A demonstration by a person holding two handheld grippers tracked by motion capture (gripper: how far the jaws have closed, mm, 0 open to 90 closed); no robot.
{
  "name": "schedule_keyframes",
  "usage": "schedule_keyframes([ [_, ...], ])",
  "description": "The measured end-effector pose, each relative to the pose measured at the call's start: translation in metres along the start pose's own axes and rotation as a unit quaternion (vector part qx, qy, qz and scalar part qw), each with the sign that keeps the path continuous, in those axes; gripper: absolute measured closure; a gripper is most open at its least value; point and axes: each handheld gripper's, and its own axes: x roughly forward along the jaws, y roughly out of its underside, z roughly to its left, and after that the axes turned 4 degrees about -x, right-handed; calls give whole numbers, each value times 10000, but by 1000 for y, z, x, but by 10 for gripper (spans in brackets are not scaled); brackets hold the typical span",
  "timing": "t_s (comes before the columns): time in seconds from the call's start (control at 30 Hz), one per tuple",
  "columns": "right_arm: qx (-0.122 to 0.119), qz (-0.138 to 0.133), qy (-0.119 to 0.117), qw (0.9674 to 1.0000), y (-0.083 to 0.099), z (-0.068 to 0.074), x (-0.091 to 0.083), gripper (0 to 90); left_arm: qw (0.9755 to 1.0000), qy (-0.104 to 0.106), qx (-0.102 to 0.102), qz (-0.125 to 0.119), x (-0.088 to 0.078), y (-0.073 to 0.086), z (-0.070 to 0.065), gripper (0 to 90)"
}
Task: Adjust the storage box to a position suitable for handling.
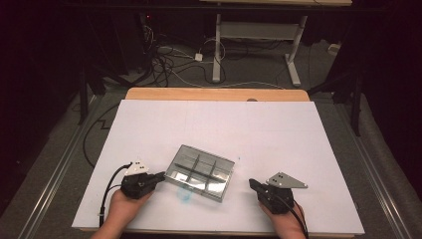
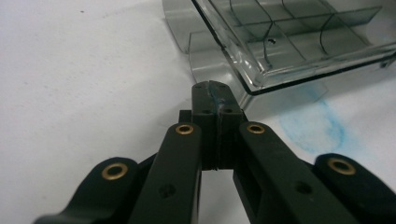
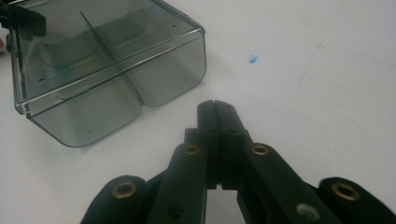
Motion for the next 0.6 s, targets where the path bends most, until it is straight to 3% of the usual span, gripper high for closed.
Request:
schedule_keyframes([
  [0.23, 44, -19, -79, 10000, 2, -4, -2, 900, 9997, 118, 126, 149, -4, 10, -25, 878],
  [0.47, 82, -20, -104, 9999, 3, -8, -3, 900, 9985, 327, 376, 237, -4, 16, -50, 878],
  [0.6, 96, -54, -113, 9999, 3, -10, -3, 900, 9976, 409, 484, 267, -1, 15, -58, 878],
])
